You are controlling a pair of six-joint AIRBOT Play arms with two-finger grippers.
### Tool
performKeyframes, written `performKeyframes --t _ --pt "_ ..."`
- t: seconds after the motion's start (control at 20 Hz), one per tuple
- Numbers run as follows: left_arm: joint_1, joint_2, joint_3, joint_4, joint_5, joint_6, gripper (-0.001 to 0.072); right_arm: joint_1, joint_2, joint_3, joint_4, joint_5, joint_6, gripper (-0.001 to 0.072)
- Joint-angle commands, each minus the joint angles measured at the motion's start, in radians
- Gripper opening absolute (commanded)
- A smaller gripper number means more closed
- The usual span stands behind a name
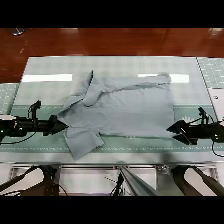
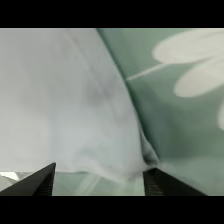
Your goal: Fold the shirts.
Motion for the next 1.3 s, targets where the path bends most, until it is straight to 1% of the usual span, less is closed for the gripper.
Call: performKeyframes --t 0.0,0.05,0.1,0.15,0.2,0.25,0.35,0.45,0.5,0.55,0.65,0.75,0.8,0.85,0.9,0.95,1.05,1.15,1.25 --pt "0.0 0.001 0.001 0.0 0.005 0.0 0.0021 0.001 -0.06 0.0 0.126 -0.066 -0.063 0.0615" --pt "0.0 0.001 0.001 0.0 0.006 0.0 0.0021 0.001 -0.075 0.002 0.146 -0.069 -0.076 0.0591" --pt "0.0 0.001 0.001 0.0 0.007 0.0 0.0021 0.001 -0.089 0.006 0.159 -0.069 -0.086 0.05" --pt "0.0 0.001 0.001 -0.002 0.007 0.0 0.0021 0.001 -0.098 0.011 0.165 -0.071 -0.119 0.0345" --pt "0.0 0.001 0.001 -0.01 0.007 0.0 0.0021 0.001 -0.105 0.015 0.178 -0.066 -0.17 0.0052" --pt "0.0 0.002 0.001 -0.024 0.007 0.001 0.0022 0.001 -0.108 0.02 0.2 -0.059 -0.21 0.0028" --pt "0.0 0.014 0.008 -0.087 0.001 0.027 0.0021 0.001 -0.107 0.071 0.207 -0.001 -0.22 0.0028" --pt "-0.001 0.053 0.074 -0.19 -0.039 0.031 0.002 0.001 -0.098 0.206 0.212 0.089 -0.209 0.0027" --pt "-0.007 0.082 0.138 -0.267 -0.076 0.069 0.002 0.001 -0.082 0.307 0.217 0.116 -0.18 0.0027" --pt "-0.019 0.113 0.22 -0.327 -0.103 0.082 0.002 0.001 -0.065 0.414 0.238 0.123 -0.152 0.0027" --pt "-0.056 0.179 0.444 -0.374 -0.084 0.071 0.002 0.001 -0.041 0.671 0.327 0.114 -0.132 0.0027" --pt "-0.09 0.231 0.694 -0.37 -0.014 0.017 0.002 0.001 -0.027 0.923 0.421 0.075 -0.085 0.0027" --pt "-0.098 0.249 0.819 -0.361 0.021 -0.013 0.0019 0.001 -0.017 1.044 0.444 0.066 -0.066 0.0027" --pt "-0.098 0.264 0.932 -0.334 0.035 -0.058 0.0019 0.001 -0.007 1.152 0.433 0.072 -0.055 0.0027" --pt "-0.098 0.275 1.047 -0.274 0.024 -0.127 0.002 0.001 0.006 1.26 0.404 0.085 -0.032 0.0027" --pt "-0.098 0.288 1.169 -0.166 0.003 -0.205 0.002 0.0 0.027 1.348 0.374 0.093 -0.003 0.0027" --pt "-0.098 0.326 1.366 0.032 -0.056 -0.297 0.0019 0.0 0.103 1.469 0.323 0.099 0.016 0.0027" --pt "-0.098 0.388 1.487 0.183 -0.084 -0.328 0.0019 0.0 0.204 1.502 0.269 0.115 0.026 0.0027" --pt "-0.098 0.472 1.531 0.282 -0.084 -0.332 0.002 0.0 0.304 1.501 0.137 0.158 0.102 0.0027"
